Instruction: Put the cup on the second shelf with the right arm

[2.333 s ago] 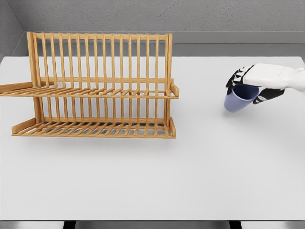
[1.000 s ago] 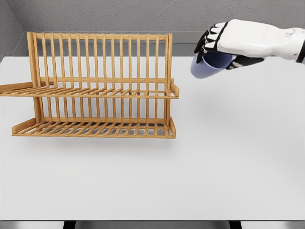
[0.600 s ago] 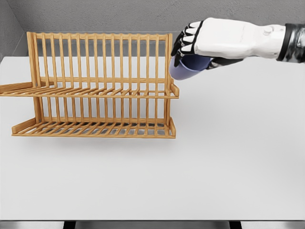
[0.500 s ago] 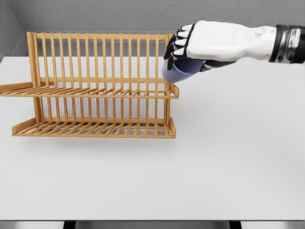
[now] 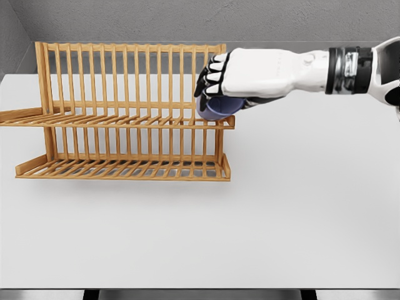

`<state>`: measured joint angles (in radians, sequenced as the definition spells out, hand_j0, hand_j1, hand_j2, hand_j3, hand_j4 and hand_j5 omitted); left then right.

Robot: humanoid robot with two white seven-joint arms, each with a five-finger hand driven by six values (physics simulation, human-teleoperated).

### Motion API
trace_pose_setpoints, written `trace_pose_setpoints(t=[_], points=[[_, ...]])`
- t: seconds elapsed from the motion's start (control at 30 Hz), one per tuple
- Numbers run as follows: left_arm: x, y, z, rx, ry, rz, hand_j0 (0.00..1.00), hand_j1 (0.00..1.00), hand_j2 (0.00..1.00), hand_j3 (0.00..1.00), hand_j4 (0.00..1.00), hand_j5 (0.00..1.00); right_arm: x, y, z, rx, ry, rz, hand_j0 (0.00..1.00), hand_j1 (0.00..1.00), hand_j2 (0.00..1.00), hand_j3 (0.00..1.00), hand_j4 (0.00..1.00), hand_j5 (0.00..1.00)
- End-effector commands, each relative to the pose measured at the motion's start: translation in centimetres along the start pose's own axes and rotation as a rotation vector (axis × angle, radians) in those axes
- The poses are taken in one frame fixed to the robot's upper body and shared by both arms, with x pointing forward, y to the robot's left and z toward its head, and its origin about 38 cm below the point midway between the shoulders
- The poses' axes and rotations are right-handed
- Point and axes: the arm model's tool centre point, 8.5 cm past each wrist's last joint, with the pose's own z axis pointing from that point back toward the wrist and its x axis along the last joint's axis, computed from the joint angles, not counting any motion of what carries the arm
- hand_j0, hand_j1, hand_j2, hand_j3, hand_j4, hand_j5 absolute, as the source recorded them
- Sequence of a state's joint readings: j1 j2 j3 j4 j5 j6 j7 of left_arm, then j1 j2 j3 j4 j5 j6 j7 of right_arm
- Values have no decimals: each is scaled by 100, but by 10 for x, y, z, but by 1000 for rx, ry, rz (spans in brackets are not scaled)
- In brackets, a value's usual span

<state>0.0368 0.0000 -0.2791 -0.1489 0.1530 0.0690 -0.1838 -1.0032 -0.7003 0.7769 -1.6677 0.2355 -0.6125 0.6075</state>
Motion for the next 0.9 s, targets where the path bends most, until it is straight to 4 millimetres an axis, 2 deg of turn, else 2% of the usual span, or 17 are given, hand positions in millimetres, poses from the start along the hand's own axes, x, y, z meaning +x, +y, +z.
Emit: trace_pose_setpoints(t=[0.0, 0.1, 0.13, 0.17, 0.2, 0.3, 0.37, 0.43, 0.47, 0.5, 0.53, 0.6, 0.63, 0.67, 0.73, 0.8, 0.87], points=[[0, 0, 0, 0, 0, 0, 100, 100, 100, 100, 100, 100, 3, 7, -6, 23, -14, -7, 61, 61, 61, 61, 61, 61], [0, 0, 0, 0, 0, -1, 100, 100, 100, 100, 100, 100, 6, 12, -11, 38, -28, -14, 61, 61, 61, 61, 61, 61], [0, 0, 0, 0, 0, 0, 100, 100, 100, 100, 100, 100, 5, 10, -10, 37, -27, -8, 66, 66, 66, 66, 66, 66], [0, 0, 0, 0, 0, 0, 100, 100, 100, 100, 100, 100, 5, 10, -10, 37, -27, -8, 95, 95, 95, 95, 95, 95], [0, 0, 0, 0, 0, 0, 100, 100, 100, 100, 100, 100, 5, 9, -10, 36, -26, -7, 100, 100, 100, 100, 100, 100], [0, 0, 0, 0, 0, 0, 100, 100, 100, 100, 100, 100, -3, -11, -3, 19, 0, 32, 100, 100, 100, 100, 100, 100], [0, 0, 0, 0, 0, 0, 100, 100, 100, 100, 100, 100, -14, -45, 27, -78, 78, 82, 100, 100, 100, 100, 100, 100], [0, 0, 0, 0, 0, 0, 100, 100, 100, 100, 100, 100, -24, -76, 74, -159, 188, 133, 100, 100, 100, 100, 100, 100], [0, 0, 0, 0, 0, 0, 100, 100, 100, 100, 100, 100, -28, -81, 98, -177, 243, 145, 100, 100, 100, 100, 100, 100], [0, 0, 0, 0, 0, 0, 100, 100, 100, 100, 100, 100, -31, -77, 117, -192, 289, 133, 100, 100, 100, 100, 100, 100], [0, 0, 0, 0, 0, 0, 100, 100, 100, 100, 100, 100, -33, -62, 131, -186, 326, 99, 100, 100, 100, 100, 100, 100], [0, 0, 0, 0, 0, 0, 100, 100, 100, 100, 100, 100, -48, 2, 166, -171, 441, -70, 100, 100, 100, 100, 100, 100], [0, 0, 0, 0, 0, 0, 100, 100, 100, 100, 100, 100, -42, 43, 181, -169, 489, -162, 100, 100, 100, 100, 100, 100], [0, 0, 0, 0, 0, 0, 100, 100, 100, 100, 100, 100, -35, 76, 180, -155, 495, -238, 100, 100, 100, 100, 100, 100], [0, 0, 0, 0, 0, 0, 100, 100, 100, 100, 100, 100, -29, 116, 170, -142, 492, -341, 100, 100, 100, 100, 100, 100], [0, 0, 0, 0, 0, 0, 100, 100, 100, 100, 100, 100, -26, 142, 160, -156, 488, -416, 100, 100, 100, 100, 100, 100], [0, 0, 0, 0, 0, 0, 100, 100, 100, 100, 100, 100, -25, 150, 157, -153, 489, -435, 100, 100, 100, 100, 100, 100]])
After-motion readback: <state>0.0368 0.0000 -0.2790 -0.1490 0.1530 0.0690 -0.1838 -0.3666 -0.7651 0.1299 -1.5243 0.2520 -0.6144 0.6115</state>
